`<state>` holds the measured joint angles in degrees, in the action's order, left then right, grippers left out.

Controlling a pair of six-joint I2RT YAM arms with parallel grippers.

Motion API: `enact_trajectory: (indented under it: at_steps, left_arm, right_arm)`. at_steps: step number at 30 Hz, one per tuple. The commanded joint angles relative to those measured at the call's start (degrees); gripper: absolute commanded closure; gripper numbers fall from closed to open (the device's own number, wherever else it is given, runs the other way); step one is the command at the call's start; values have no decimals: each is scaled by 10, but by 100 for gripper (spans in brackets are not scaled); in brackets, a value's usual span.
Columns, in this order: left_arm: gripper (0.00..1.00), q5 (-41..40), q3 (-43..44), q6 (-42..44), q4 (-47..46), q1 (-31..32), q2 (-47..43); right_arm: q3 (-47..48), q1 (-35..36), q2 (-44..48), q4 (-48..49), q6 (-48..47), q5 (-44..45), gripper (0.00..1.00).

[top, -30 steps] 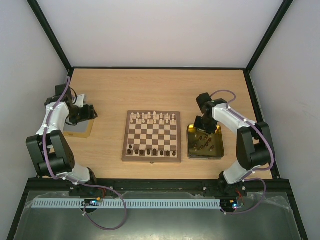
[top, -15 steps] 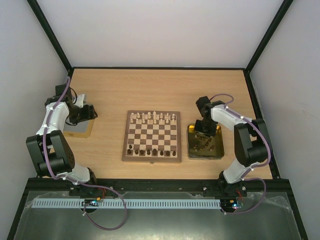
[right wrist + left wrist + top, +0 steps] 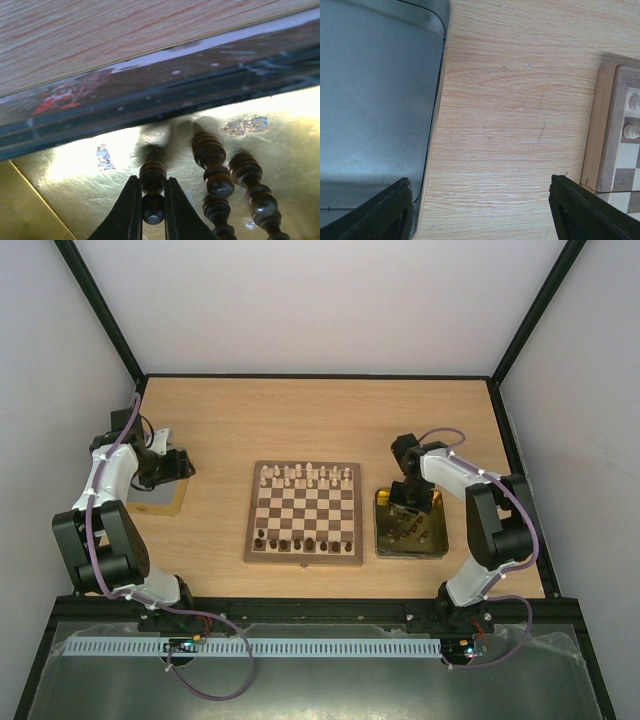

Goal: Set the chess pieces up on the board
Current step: Pick up the chess piece from the storage box, then place the chess piece on the chessboard.

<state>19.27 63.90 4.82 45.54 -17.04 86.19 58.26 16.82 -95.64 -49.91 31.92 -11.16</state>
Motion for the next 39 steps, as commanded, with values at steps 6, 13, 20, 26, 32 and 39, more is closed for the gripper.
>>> enact_trajectory:
  at_steps: [6,13,20,26,32,39]
  left_arm:
    - [26,11,-5,-4,-2,2,-1]
    - [26,17,-4,-2,-1,1,3]
    - [26,22,-2,-2,0,1,5]
    - [26,21,-2,-1,0,1,0]
    - [26,17,-5,-2,-2,1,-10]
    - [26,16,-6,-3,-4,0,-12]
  right_arm:
    - [17,-3,36,-59,-4,34,97]
    - [82,62,37,-117,3,69,97]
    - [264,202,-33,-203,28,57,96]
    - [427,310,-142,-238,39,39,97]
    - [520,379,-234,-237,40,7,97]
    - [583,422,-300,-237,38,-10,97]
